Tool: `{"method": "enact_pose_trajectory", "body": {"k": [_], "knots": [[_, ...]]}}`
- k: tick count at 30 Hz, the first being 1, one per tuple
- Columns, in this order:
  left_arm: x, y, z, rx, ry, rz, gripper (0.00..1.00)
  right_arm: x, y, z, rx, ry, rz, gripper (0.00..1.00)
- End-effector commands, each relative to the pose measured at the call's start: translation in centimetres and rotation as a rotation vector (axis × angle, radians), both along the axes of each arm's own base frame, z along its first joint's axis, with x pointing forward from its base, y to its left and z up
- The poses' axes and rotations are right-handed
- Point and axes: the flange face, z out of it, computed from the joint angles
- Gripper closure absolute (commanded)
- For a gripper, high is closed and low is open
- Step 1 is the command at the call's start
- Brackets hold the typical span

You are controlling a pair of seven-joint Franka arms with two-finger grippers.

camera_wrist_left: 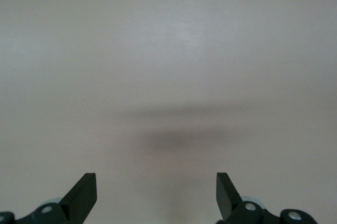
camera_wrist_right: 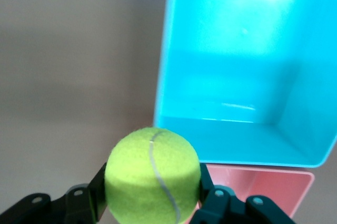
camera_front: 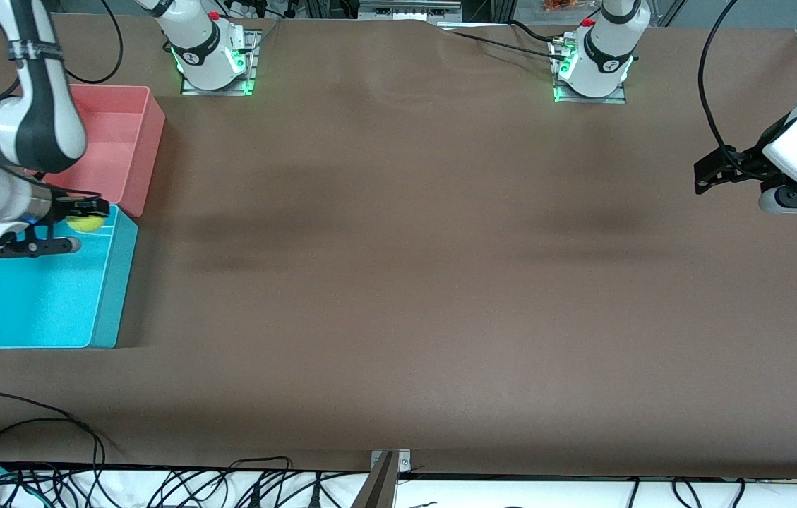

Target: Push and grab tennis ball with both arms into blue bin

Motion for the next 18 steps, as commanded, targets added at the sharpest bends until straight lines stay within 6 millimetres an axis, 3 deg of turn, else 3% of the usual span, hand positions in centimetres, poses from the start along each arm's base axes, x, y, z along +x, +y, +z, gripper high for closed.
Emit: {"method": "enact_pose_trajectory", "body": {"k": [1,6,18], "knots": [[-0.7,0.3,0.8,0.038,-0.02,-0.03,0.0,1.0,-1.7,-2.8,-0.01,0.01,0.018,0.66],[-0.8,-0.2,0.4,0.001,-0.007,-0.025,0.0,0.9,-4.0,-5.9,0.009,0.03,0.023,0.66],[-0.9,0.3,0.2,-0.032,0.0,-0.008,0.0,0.4,-5.4,-11.1,0.016,0.075,0.01,0.66]]}}
